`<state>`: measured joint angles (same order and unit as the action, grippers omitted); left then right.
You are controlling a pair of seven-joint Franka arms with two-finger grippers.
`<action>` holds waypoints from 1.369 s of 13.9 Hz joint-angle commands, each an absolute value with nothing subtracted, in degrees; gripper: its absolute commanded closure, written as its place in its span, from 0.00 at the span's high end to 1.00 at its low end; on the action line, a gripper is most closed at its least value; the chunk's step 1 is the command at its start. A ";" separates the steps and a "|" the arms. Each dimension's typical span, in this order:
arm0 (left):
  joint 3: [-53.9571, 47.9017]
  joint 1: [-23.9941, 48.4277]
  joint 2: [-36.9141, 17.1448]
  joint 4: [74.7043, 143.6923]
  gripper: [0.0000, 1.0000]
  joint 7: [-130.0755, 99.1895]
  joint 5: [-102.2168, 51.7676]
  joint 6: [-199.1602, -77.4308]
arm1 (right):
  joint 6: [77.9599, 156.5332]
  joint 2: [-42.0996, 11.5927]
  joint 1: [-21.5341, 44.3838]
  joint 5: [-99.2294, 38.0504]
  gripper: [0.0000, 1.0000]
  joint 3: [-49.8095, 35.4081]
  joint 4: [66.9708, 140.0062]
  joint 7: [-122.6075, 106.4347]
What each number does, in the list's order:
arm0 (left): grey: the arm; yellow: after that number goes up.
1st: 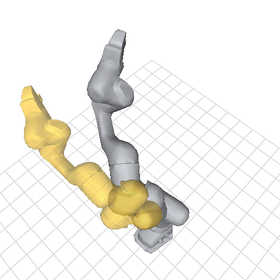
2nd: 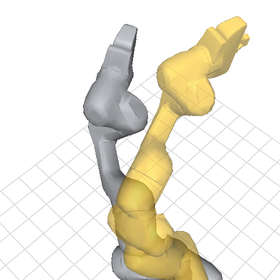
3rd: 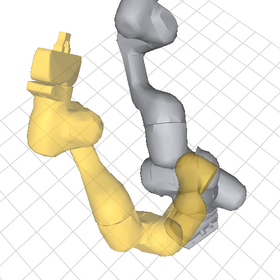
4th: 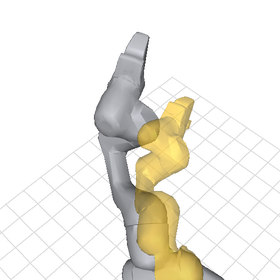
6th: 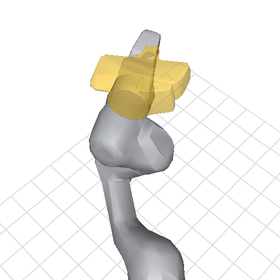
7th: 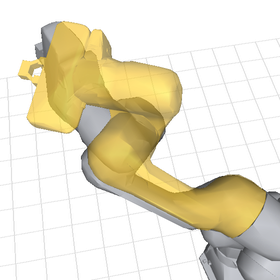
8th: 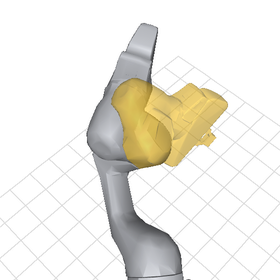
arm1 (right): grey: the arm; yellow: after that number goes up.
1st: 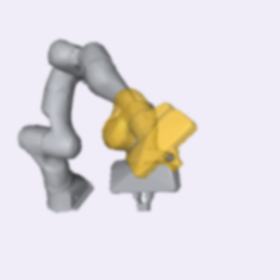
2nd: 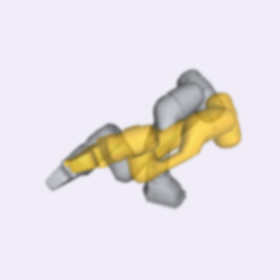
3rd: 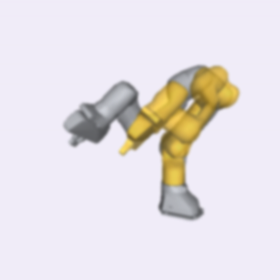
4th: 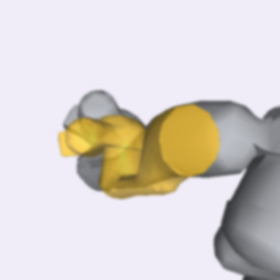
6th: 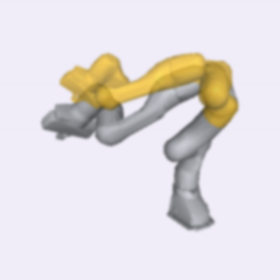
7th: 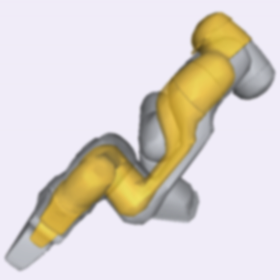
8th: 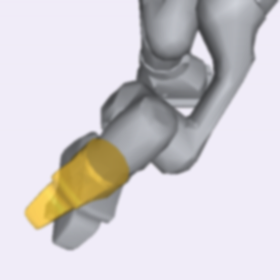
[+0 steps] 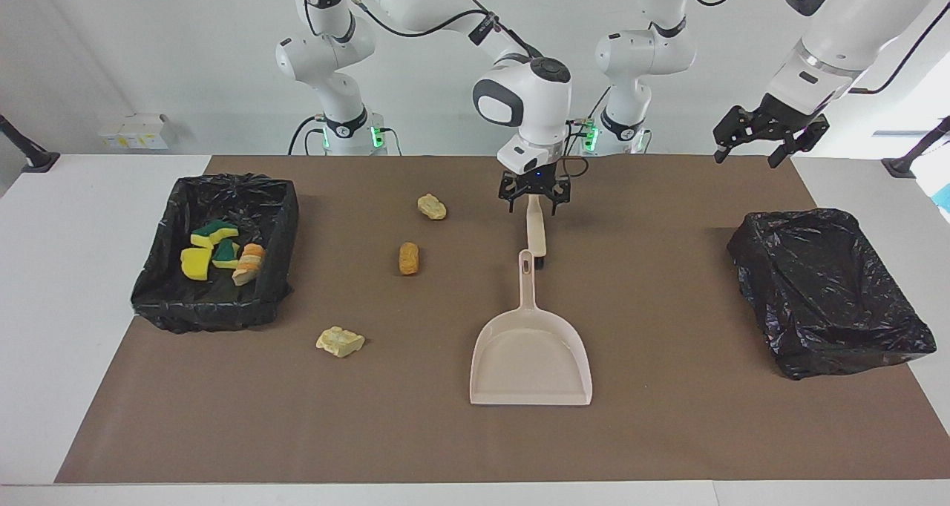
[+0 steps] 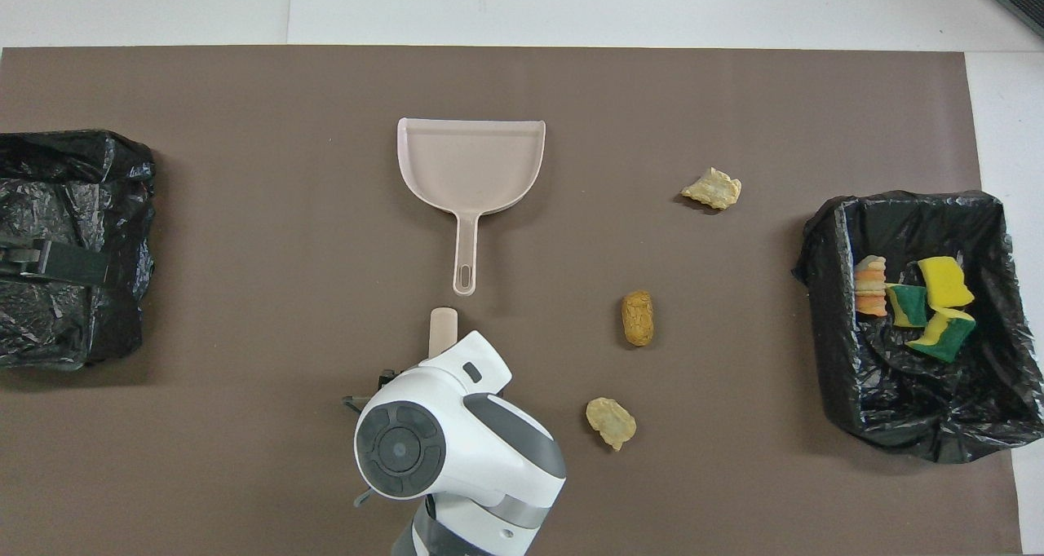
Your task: Sweep and dump trash in bin
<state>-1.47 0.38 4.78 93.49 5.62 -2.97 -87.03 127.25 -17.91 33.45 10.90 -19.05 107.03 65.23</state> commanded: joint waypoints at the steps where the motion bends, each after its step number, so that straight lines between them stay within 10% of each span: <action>1: -1.14 0.97 5.36 92.55 1.00 4.66 -2.20 -86.31 | 129.11 -13.63 34.97 7.04 1.00 -19.25 112.84 66.44; 9: -1.05 0.53 5.62 92.72 1.00 4.66 -2.20 -86.04 | 132.01 -11.42 36.30 2.99 0.97 -20.39 119.18 65.92; 14: -1.05 0.62 5.71 93.60 1.00 5.01 -2.37 -86.57 | 132.01 -11.51 36.39 2.90 0.45 -20.48 118.92 65.39; 16: -1.05 0.70 5.71 93.60 1.00 5.27 -2.37 -86.57 | 132.10 -11.86 36.39 2.99 0.01 -20.39 118.30 65.04; 19: -1.05 0.97 5.71 93.60 1.00 5.27 -2.37 -87.97 | 130.88 -11.43 36.13 2.90 0.00 -20.39 116.90 65.30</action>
